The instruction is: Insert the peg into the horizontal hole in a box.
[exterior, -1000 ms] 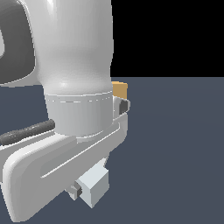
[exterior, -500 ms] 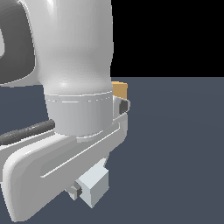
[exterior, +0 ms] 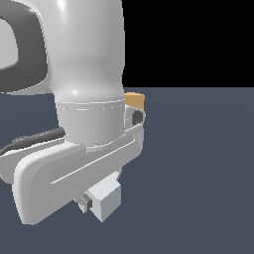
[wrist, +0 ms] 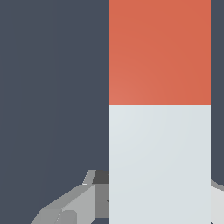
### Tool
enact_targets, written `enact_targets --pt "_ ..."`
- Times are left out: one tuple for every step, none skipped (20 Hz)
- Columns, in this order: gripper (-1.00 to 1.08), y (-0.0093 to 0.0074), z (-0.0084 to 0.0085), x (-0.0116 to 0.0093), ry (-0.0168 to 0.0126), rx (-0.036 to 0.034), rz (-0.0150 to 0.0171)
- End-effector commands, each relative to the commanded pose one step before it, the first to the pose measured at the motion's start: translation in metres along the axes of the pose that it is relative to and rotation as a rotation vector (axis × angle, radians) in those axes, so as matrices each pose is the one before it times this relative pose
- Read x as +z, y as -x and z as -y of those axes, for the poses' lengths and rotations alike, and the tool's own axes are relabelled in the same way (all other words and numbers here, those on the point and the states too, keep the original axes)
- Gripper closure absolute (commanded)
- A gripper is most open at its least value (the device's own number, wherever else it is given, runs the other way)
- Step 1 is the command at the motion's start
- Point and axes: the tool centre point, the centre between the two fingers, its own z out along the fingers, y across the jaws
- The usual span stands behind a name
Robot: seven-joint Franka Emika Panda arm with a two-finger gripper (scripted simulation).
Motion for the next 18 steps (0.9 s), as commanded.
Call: enact_targets --pt "1.08 -0.00639 -0.00678 -0.00293 0.00143 0.0254 0.00221" --pt "1.08 -0.00332 -0.00282 -0.00082 0.00002 0.01249 0.00001" --pt "1.08 -0.00355 -0.00303 -0.00088 0.00003 0.01336 0.00001" --pt "1.08 -0.00378 -0.00323 -0.00094 0.00003 0.01424 0.00001" --pt "1.08 -0.00401 -0.00344 -0.001 0.00003 0.01508 0.00001" --pt "1.08 -0.00423 -0.00364 -0.00105 0.00003 0.01593 0.00001" --pt "1.08 -0.00445 -0.00385 -0.00111 0.00003 0.01677 0.00001" --pt "1.08 -0.00465 -0.00403 -0.00116 0.00003 0.0175 0.00001" --pt "1.08 -0.00466 -0.00406 -0.00116 0.00003 0.01756 0.00001" --pt "1.08 -0.00465 -0.00406 -0.00116 0.00003 0.01749 0.0" --pt "1.08 -0.00463 -0.00406 -0.00116 0.00003 0.01744 0.0" --pt "1.08 -0.00462 -0.00407 -0.00116 0.00003 0.01738 0.0" --pt "1.08 -0.00461 -0.00407 -0.00116 0.00003 0.01735 0.0" --pt "1.08 -0.0046 -0.00408 -0.00115 0.00003 0.0173 0.0" --pt "1.08 -0.00459 -0.00409 -0.00115 0.00003 0.01728 0.0" --pt "1.08 -0.00458 -0.0041 -0.00115 0.00003 0.01726 0.0" --pt "1.08 -0.00458 -0.00411 -0.00115 0.00002 0.01724 0.0" --pt "1.08 -0.00457 -0.00412 -0.00116 0.00002 0.01724 0.0"
